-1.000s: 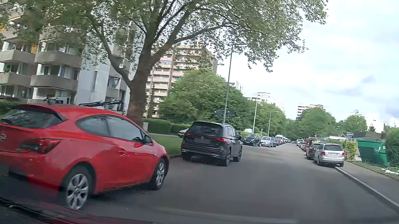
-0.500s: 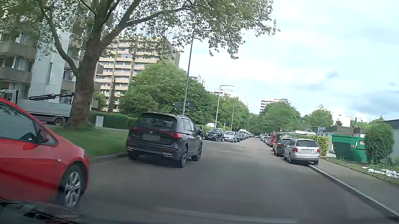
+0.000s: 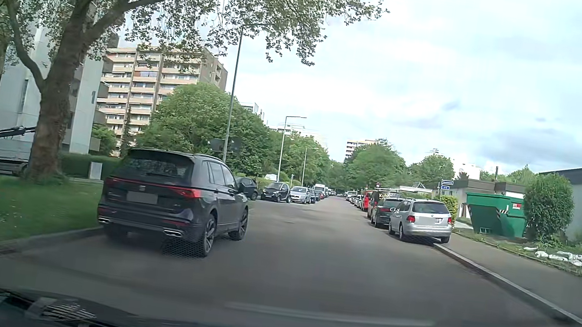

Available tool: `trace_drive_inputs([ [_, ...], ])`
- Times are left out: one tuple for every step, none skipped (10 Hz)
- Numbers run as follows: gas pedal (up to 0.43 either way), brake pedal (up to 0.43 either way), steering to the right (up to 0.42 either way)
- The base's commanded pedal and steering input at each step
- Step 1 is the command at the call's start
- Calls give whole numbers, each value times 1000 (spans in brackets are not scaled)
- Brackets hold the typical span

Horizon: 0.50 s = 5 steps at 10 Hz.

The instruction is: Follow the waypoints while adhering to traffic rules and regulations

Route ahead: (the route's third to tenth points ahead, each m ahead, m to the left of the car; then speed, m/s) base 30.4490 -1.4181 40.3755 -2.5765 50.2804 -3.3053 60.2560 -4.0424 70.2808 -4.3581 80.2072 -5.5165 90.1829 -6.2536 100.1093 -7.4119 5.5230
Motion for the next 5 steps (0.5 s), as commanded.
trace_drive_inputs([
  [150,0,97],
  [138,0,79],
  [130,0,66],
  [118,0,55],
  [110,0,43],
])
